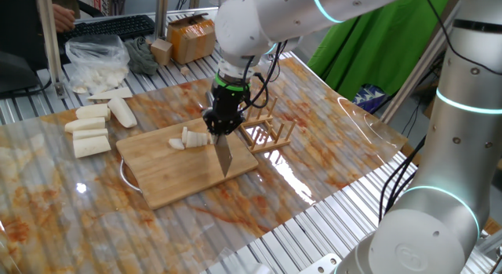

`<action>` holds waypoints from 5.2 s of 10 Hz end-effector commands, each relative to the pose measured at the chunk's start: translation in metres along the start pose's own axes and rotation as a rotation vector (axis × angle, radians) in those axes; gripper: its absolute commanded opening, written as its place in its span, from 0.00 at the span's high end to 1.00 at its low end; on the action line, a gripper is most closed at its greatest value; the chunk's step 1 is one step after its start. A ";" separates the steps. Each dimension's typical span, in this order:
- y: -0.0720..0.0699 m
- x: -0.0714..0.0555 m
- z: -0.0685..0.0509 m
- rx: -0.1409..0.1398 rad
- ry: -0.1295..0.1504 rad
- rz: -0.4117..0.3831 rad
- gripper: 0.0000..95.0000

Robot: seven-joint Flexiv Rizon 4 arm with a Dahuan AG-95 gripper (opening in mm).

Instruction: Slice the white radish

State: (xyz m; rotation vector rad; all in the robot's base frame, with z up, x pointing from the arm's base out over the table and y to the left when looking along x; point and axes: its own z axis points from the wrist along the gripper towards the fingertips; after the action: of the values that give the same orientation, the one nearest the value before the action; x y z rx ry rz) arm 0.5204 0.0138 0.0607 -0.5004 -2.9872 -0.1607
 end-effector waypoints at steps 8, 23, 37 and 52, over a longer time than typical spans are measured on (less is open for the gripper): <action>-0.017 -0.007 0.001 0.004 -0.008 -0.028 1.00; 0.000 -0.006 0.019 -0.010 -0.011 0.015 1.00; -0.033 -0.017 -0.078 0.075 -0.017 -0.159 1.00; -0.114 -0.071 -0.096 0.080 -0.023 -0.241 1.00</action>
State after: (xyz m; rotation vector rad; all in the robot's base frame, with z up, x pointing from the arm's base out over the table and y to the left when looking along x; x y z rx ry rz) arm 0.5576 -0.1276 0.1364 -0.1384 -3.0516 -0.0603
